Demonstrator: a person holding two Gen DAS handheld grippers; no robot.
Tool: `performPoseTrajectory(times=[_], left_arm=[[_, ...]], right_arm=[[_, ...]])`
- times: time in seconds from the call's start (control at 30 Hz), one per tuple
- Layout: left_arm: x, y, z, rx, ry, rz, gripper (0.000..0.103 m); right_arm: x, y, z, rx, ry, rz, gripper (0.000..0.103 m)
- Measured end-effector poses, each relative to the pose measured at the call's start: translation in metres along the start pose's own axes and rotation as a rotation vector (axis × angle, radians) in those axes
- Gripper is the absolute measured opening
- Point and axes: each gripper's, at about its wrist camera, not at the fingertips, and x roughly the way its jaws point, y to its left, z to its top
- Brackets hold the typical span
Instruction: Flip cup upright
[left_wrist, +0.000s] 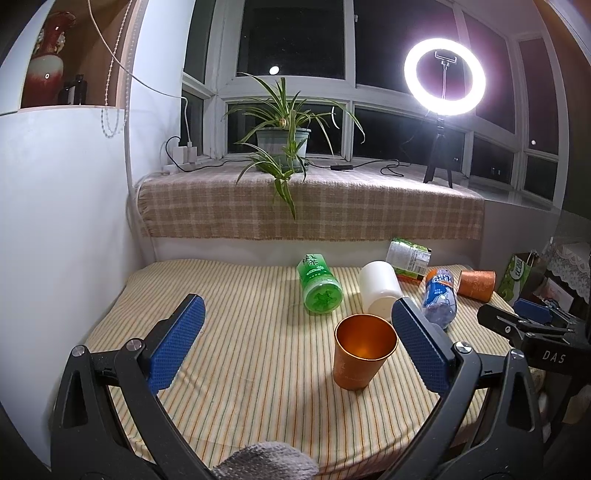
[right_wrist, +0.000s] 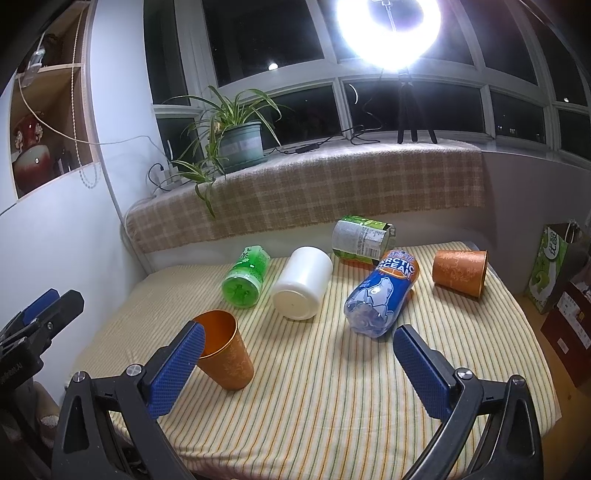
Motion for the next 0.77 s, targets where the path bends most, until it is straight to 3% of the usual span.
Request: performPoseTrajectory(times=[0.77], left_arm=[[0.0013, 0.0098, 0.0007, -0.002, 0.000, 0.004, 0.103]], right_arm=[[0.0043, 0.0003, -0.0019, 0.002, 0.013, -0.002, 0.103]])
